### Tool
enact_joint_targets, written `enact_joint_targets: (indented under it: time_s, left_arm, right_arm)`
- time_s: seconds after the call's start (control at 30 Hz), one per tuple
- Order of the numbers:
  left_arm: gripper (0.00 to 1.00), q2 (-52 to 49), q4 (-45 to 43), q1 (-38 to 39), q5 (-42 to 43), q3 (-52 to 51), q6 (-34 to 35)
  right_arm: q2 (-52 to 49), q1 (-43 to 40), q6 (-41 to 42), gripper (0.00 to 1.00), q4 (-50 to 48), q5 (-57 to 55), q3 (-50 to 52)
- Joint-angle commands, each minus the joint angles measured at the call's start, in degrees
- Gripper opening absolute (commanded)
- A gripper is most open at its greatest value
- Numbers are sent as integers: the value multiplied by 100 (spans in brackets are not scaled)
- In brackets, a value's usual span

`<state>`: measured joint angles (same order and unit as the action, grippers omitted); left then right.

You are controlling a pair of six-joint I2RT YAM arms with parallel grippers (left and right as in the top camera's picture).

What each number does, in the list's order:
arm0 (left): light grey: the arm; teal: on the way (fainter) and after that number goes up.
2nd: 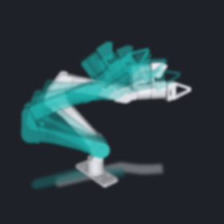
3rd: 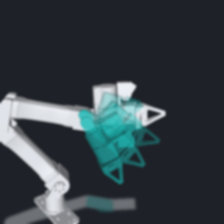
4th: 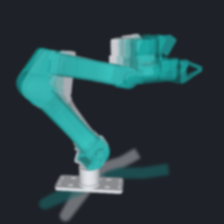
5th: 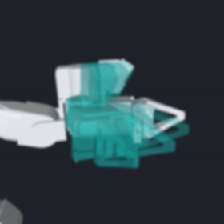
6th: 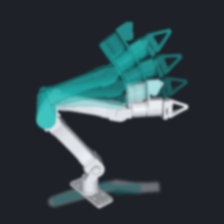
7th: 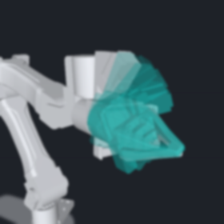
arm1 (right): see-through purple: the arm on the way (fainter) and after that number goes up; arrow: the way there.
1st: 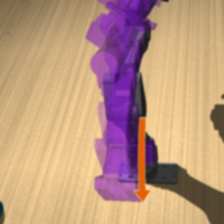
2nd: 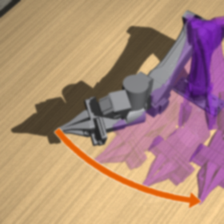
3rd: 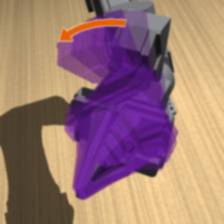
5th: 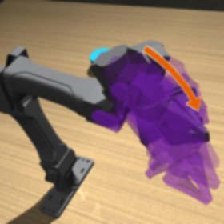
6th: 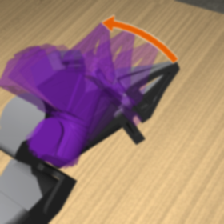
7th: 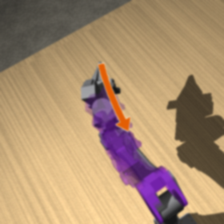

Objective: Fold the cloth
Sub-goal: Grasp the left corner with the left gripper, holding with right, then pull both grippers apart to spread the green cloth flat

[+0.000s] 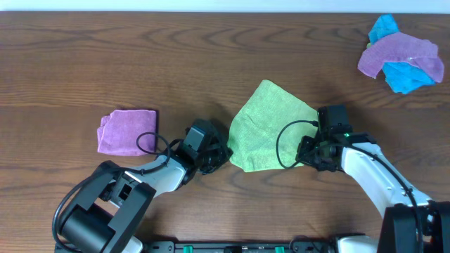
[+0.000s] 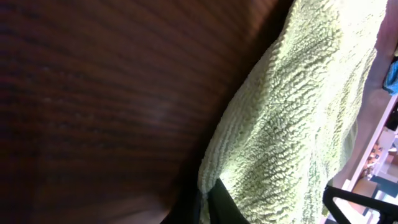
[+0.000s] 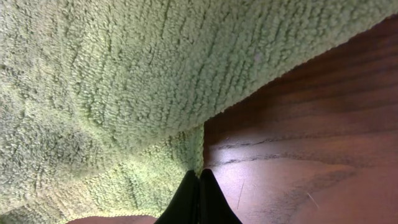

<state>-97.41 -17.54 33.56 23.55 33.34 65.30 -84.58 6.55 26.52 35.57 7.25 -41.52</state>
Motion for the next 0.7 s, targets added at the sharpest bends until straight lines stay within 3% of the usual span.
enact_joint_targets:
  time_s: [0.0, 0.37, 0.67]
  left_arm:
    - [6, -160, 195, 26, -155, -98, -260]
    - [6, -87, 319, -39, -101, -96, -870]
    - [6, 1025, 1722, -461, -98, -96, -1443]
  right_arm:
    - [68, -55, -44, 1, 26, 31, 35]
    - [243, -55, -46, 1, 503, 136, 24]
    - [1539, -55, -26, 1, 1185, 138, 15]
